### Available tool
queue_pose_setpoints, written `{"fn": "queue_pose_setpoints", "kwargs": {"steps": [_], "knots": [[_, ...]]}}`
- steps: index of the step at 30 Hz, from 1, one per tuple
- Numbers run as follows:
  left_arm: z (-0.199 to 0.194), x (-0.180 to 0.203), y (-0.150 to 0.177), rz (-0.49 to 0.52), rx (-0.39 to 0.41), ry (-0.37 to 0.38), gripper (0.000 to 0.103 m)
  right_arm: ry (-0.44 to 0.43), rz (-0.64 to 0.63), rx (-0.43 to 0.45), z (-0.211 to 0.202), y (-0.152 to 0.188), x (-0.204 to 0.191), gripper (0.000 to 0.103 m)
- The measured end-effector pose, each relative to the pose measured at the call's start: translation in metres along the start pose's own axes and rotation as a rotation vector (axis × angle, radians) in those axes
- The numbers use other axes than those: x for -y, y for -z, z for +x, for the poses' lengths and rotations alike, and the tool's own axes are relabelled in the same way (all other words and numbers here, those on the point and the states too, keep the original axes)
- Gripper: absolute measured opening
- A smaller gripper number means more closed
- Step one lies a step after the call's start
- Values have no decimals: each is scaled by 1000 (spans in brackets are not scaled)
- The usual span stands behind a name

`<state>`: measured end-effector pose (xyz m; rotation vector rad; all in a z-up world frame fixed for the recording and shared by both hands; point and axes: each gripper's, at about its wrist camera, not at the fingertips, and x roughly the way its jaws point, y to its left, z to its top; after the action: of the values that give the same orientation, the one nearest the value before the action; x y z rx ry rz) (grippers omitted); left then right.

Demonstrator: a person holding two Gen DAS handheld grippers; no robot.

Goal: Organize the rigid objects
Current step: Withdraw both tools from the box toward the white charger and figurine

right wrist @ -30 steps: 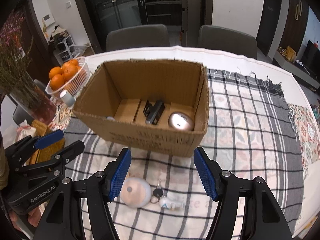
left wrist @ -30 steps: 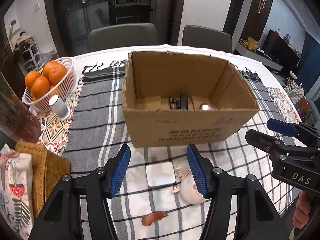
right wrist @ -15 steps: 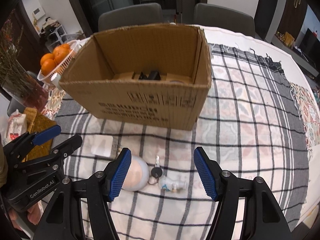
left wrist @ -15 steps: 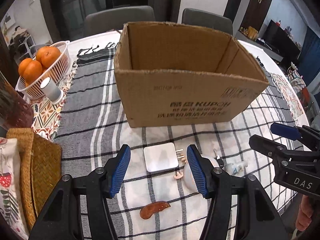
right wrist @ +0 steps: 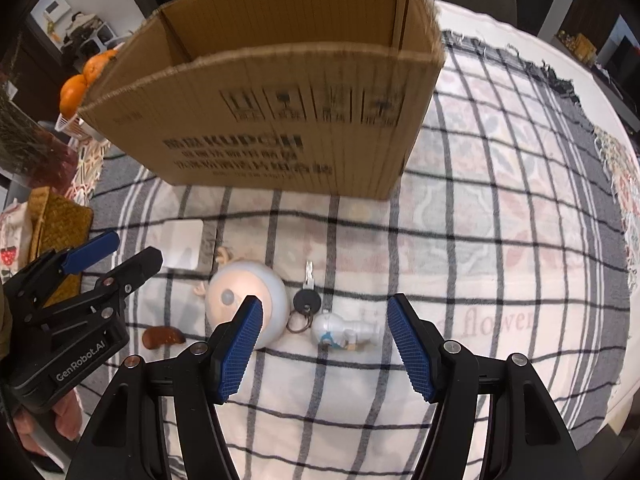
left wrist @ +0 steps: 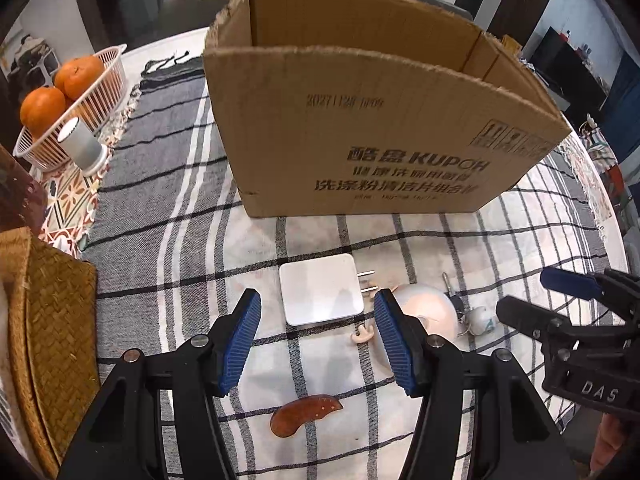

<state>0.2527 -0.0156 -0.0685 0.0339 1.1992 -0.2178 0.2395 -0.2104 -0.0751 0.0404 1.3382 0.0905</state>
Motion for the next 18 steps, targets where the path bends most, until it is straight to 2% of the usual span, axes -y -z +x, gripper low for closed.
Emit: {"fn": "queue_pose_setpoints", "kwargs": {"steps": [18], "knots": [[33, 4, -4, 1, -72, -7, 64, 27, 16, -111, 31, 6, 3, 66]]}}
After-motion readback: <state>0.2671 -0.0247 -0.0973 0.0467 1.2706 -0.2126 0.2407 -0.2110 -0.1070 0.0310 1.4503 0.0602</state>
